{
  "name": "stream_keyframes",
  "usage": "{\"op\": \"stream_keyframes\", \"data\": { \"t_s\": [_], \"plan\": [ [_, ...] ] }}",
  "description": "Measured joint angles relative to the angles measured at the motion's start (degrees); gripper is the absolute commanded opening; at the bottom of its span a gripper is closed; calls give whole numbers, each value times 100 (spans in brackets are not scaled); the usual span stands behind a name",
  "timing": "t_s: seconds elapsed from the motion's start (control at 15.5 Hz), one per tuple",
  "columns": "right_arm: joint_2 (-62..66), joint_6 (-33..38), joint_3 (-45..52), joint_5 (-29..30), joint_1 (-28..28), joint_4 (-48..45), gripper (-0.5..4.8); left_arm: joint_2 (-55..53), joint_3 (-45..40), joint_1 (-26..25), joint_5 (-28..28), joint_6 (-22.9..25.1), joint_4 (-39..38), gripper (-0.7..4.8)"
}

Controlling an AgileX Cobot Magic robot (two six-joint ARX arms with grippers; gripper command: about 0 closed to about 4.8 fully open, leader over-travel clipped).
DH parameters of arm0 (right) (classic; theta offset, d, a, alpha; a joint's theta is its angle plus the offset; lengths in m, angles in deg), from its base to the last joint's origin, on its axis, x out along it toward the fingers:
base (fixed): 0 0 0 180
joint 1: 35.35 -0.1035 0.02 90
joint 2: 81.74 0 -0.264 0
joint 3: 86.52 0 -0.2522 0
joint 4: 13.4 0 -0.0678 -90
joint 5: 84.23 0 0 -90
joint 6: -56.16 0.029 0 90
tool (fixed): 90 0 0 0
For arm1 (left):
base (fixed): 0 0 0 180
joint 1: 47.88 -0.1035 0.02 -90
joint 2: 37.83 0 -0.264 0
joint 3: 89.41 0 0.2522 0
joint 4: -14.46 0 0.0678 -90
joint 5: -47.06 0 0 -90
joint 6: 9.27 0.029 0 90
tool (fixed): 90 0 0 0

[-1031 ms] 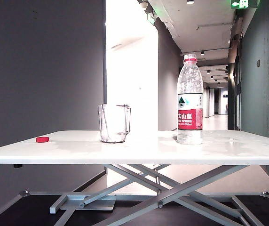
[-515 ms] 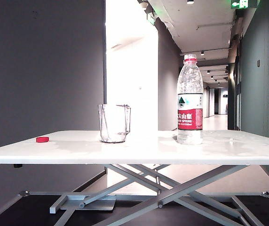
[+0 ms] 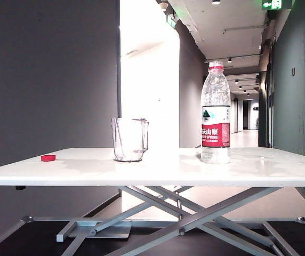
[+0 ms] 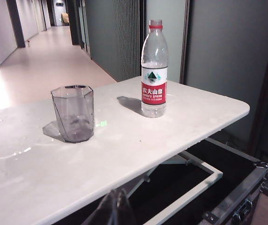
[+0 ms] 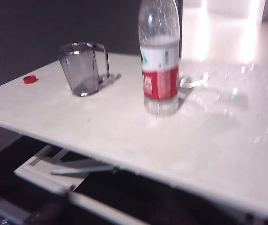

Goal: Pick up the mineral water bottle on the table and pour water into the mug until it's half full.

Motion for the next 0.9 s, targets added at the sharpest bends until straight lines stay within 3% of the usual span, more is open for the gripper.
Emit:
{"op": "stream_keyframes", "data": {
  "t_s": [0.13,0.26,0.52,0.58,0.77,0.9],
  "plan": [
    [0,-101,0,2,0,-144,285,0,0,0,2,0,-7,-5],
    [2,-140,0,0,-17,-507,328,0,0,0,2,0,-7,-5],
    [4,-337,0,-238,-424,-1054,351,0,0,0,0,0,-7,-5],
    [57,-402,0,-420,-527,-1073,408,0,0,0,0,0,-7,-5],
    [654,-459,0,-769,-669,-1449,443,2,0,0,0,0,-4,-5],
    [1375,-479,0,-772,-697,-2315,456,2,0,0,0,0,-7,-5]
  ]
}}
